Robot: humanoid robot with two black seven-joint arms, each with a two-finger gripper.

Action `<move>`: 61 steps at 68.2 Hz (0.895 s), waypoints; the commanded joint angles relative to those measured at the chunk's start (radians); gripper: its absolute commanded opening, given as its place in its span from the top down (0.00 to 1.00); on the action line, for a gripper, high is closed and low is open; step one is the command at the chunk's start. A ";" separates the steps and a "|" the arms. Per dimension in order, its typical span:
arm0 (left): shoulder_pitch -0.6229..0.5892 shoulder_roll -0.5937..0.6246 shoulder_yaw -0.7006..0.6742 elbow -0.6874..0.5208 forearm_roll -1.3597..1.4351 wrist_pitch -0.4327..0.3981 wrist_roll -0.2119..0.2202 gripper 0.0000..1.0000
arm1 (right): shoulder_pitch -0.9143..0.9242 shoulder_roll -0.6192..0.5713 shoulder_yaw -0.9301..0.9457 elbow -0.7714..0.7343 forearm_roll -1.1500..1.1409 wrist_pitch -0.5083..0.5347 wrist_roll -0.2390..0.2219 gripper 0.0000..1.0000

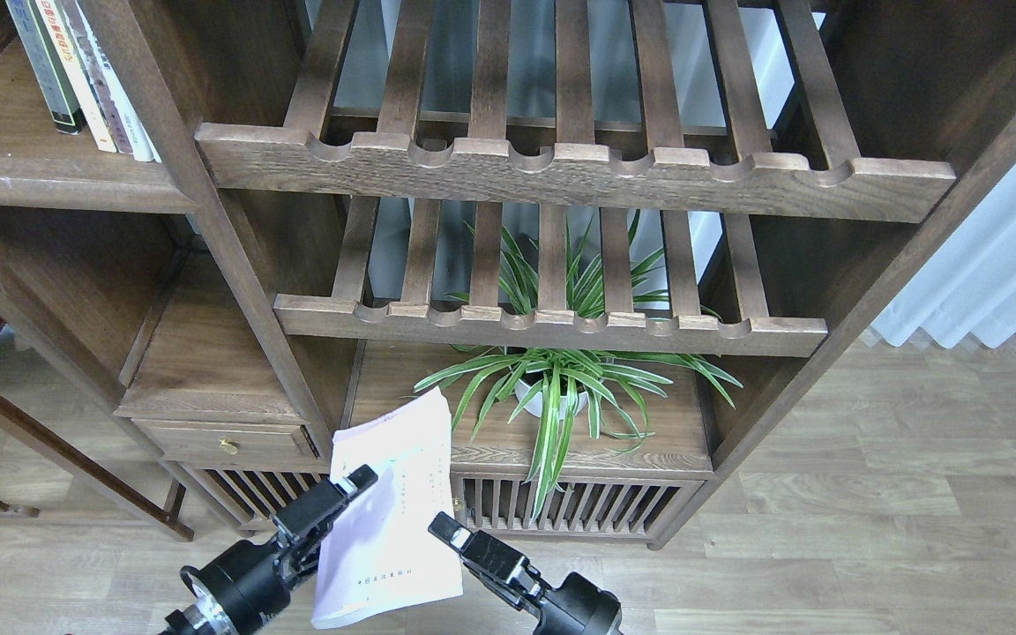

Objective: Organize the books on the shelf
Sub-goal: 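Lower the white booklet toward the robot and grasp it with both grippers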

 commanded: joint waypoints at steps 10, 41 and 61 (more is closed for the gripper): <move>-0.009 -0.001 0.010 -0.003 -0.010 -0.001 -0.080 0.90 | -0.005 0.000 0.004 0.000 -0.001 -0.001 -0.001 0.91; -0.002 0.073 0.010 -0.063 -0.008 -0.001 -0.079 0.90 | 0.018 0.000 0.046 -0.046 -0.002 -0.001 0.004 0.89; 0.001 0.111 0.025 -0.078 -0.008 -0.001 -0.071 0.90 | 0.022 0.000 0.047 -0.049 -0.002 -0.001 0.010 0.87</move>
